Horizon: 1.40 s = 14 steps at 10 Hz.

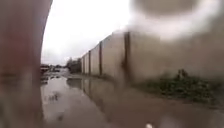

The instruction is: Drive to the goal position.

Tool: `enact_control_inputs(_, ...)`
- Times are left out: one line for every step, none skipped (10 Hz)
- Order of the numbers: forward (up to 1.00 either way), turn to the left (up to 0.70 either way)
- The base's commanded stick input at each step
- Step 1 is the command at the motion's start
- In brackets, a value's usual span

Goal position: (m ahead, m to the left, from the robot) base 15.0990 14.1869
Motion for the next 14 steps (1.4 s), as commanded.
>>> enact_control_inputs(0.50,0.11)
enact_control_inputs(0.50,0.11)
enact_control_inputs(0.50,0.11)
enact_control_inputs(0.50,0.11)
enact_control_inputs(0.50,0.11)
enact_control_inputs(0.50,0.11)
enact_control_inputs(0.50,0.11)
enact_control_inputs(0.50,0.12)
enact_control_inputs(0.50,0.12)
enact_control_inputs(0.50,0.11)
enact_control_inputs(0.50,0.02)
enact_control_inputs(0.50,-0.09)
enact_control_inputs(0.50,-0.32)
enact_control_inputs(0.50,-0.39)
